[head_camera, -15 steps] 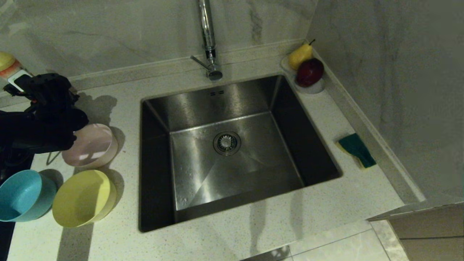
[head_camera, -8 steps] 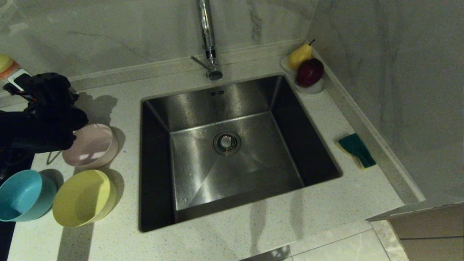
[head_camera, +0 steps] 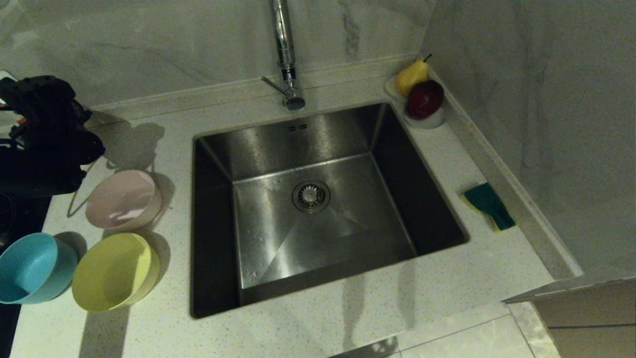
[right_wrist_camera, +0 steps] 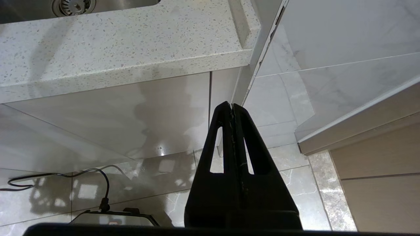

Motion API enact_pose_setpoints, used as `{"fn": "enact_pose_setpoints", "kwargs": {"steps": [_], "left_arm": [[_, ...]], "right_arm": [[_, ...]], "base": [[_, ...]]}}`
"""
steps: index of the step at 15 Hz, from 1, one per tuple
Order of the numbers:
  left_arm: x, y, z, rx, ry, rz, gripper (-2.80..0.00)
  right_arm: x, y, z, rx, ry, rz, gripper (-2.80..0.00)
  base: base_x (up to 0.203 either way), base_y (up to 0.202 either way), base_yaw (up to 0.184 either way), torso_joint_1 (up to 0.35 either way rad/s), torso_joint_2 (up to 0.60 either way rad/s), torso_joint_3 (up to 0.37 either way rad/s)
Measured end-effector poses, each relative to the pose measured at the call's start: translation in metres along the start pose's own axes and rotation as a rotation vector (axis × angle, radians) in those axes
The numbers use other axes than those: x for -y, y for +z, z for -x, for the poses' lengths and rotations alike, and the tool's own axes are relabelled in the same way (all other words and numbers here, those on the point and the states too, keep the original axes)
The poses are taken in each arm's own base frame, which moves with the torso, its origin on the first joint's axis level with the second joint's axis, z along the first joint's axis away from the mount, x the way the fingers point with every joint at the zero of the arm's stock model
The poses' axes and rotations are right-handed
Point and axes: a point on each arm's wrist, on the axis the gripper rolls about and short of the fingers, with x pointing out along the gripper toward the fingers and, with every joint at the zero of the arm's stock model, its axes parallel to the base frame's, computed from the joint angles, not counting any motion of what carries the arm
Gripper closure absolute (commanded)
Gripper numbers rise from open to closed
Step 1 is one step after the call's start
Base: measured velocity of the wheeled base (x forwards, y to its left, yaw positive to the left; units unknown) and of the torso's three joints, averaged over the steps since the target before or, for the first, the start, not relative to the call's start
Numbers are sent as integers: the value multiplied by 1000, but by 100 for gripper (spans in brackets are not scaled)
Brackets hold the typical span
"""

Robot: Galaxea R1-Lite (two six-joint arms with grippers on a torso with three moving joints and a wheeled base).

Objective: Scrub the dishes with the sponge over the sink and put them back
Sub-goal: Place the dish soap on the table

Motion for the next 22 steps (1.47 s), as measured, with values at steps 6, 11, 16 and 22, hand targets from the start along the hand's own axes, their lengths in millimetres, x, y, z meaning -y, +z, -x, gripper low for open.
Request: {"fn": "enact_pose_setpoints", "kwargs": {"steps": [6,11,16,22], "left_arm": [[-2,95,26,79,-40,50,-280],[-18,195,69,231,-77,127,0],[-49,267,122,308,-137,81,0],[-95,255,178,-83,-306,-208,0]], "right_arm": [[0,0,0,0,0,0,0],[0,0,0,0,0,0,0],[0,0,0,0,0,0,0],[0,0,0,0,0,1,0]], "base": [[0,0,0,0,0,0],[0,0,0,0,0,0],[0,0,0,0,0,0],[0,0,0,0,0,0]]}}
